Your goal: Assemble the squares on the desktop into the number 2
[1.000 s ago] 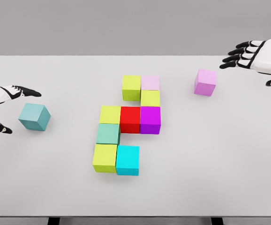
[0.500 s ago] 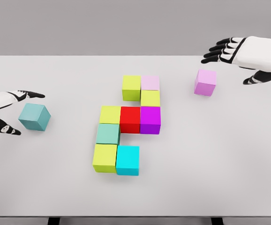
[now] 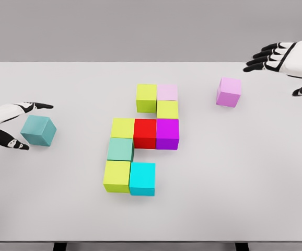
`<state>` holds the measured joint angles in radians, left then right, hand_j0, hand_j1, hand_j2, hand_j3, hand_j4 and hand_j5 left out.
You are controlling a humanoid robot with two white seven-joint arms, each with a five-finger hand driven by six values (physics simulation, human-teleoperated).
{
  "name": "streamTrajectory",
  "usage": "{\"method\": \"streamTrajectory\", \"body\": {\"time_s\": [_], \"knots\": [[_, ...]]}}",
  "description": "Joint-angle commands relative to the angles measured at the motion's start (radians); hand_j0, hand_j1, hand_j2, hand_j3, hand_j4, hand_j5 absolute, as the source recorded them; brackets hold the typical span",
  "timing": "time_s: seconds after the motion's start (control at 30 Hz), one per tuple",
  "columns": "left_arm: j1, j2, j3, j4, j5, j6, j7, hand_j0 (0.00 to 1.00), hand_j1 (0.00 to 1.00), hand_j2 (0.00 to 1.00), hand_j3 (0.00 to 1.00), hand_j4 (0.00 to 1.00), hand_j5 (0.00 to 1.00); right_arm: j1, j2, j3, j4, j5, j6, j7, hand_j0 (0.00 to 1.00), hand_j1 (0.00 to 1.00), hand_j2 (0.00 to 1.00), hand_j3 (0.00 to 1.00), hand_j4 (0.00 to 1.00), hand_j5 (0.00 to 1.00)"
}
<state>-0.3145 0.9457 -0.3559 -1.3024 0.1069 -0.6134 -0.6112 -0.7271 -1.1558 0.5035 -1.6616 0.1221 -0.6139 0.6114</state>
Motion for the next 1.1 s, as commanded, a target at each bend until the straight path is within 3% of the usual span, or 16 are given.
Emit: {"method": "streamTrajectory", "body": {"time_s": [0.0, 0.13, 0.23, 0.33, 0.43, 0.5, 0.83, 1.07], "knots": [[0.000, -0.002, -0.002, 0.020, 0.005, 0.003, 0.000, 1.00, 1.00, 1.00, 1.00, 1.00, 1.00, -0.002, -0.019, 0.000, -0.001, -0.006, 0.003, -0.001, 1.00, 1.00, 1.00, 1.00, 1.00, 1.00], [-0.017, -0.025, -0.003, 0.041, -0.018, 0.003, 0.000, 1.00, 1.00, 1.00, 1.00, 1.00, 1.00, 0.020, 0.002, 0.001, 0.005, 0.001, 0.003, -0.001, 1.00, 1.00, 1.00, 1.00, 1.00, 1.00], [-0.018, -0.030, -0.003, 0.043, -0.030, 0.003, 0.000, 1.00, 1.00, 1.00, 1.00, 1.00, 1.00, 0.018, 0.054, 0.006, 0.005, 0.017, 0.003, -0.001, 1.00, 1.00, 1.00, 1.00, 1.00, 1.00], [-0.020, -0.030, -0.003, 0.045, -0.030, 0.003, 0.000, 1.00, 1.00, 1.00, 1.00, 1.00, 1.00, 0.008, 0.146, 0.003, 0.010, 0.126, 0.003, -0.001, 1.00, 1.00, 1.00, 1.00, 1.00, 1.00], [-0.018, -0.030, -0.003, 0.043, -0.030, 0.003, 0.000, 1.00, 1.00, 1.00, 1.00, 1.00, 1.00, -0.043, 0.203, 0.006, 0.108, 0.140, 0.003, -0.001, 1.00, 1.00, 1.00, 1.00, 1.00, 1.00], [-0.018, -0.030, -0.003, 0.041, -0.030, 0.003, 0.000, 1.00, 1.00, 1.00, 1.00, 1.00, 1.00, -0.057, 0.239, 0.012, 0.175, 0.205, 0.003, -0.001, 1.00, 1.00, 1.00, 1.00, 1.00, 1.00], [-0.035, -0.033, -0.003, 0.045, -0.049, 0.003, 0.000, 1.00, 1.00, 1.00, 1.00, 1.00, 1.00, -0.175, 0.387, 0.165, 0.359, 0.409, 0.003, -0.001, 1.00, 1.00, 1.00, 1.00, 1.00, 1.00], [-0.038, -0.059, -0.005, 0.081, -0.090, 0.003, 0.000, 1.00, 1.00, 1.00, 1.00, 1.00, 1.00, -0.193, 0.415, 0.243, 0.362, 0.508, 0.003, -0.001, 1.00, 1.00, 1.00, 1.00, 1.00, 1.00]]}}
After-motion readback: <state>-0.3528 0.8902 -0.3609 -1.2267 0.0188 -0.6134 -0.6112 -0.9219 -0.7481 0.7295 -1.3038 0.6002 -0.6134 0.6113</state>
